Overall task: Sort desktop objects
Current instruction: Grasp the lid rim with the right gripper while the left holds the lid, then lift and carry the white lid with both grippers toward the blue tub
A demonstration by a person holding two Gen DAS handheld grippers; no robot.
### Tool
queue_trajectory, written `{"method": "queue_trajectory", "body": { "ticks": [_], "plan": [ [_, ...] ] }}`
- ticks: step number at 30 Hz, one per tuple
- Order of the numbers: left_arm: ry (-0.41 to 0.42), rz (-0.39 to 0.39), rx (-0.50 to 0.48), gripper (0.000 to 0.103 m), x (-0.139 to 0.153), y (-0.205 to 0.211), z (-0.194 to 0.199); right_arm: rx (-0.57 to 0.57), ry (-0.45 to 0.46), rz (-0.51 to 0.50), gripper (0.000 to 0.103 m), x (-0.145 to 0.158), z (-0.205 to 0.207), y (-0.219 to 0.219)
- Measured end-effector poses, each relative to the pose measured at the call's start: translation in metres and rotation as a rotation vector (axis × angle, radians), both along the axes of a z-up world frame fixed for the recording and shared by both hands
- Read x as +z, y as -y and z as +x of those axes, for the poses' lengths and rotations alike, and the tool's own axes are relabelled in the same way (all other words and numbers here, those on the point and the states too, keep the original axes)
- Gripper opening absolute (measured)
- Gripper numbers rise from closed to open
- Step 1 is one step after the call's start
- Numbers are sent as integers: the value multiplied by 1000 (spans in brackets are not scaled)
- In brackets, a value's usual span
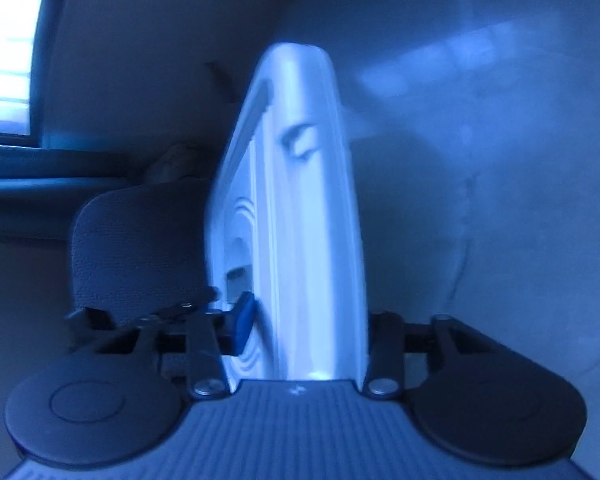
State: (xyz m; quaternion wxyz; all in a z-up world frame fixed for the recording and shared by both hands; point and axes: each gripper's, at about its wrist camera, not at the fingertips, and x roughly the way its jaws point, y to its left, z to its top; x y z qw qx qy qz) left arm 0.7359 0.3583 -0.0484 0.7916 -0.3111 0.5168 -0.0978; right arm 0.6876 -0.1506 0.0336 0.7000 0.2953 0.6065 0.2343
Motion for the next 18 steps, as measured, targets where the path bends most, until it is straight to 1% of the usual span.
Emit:
{"method": "queue_trajectory", "body": {
  "ticks": [1,2,3,4,6,8,13,15,18],
  "plan": [
    [-8,-17,12,56,-2,-2,-1,7,8,6,34,4,0,0],
    [-15,-26,28,52,-3,-4,-2,14,15,11,29,8,0,1],
    [-24,-37,43,52,-4,-5,-3,18,23,18,26,12,0,1],
    [-28,-48,56,51,-4,-7,-5,21,32,25,25,16,-1,1],
    [-30,-60,77,46,-2,-8,-9,24,50,44,19,24,-3,3],
    [-23,-70,89,45,1,-5,-11,25,70,59,18,31,-5,5],
    [8,-40,74,44,27,-3,-10,16,98,79,18,40,-10,5],
    [19,-34,78,44,38,-5,-12,20,114,85,18,33,-14,-9],
    [32,-31,78,44,50,-4,-14,19,133,95,18,37,-22,-11]
  ]
}}
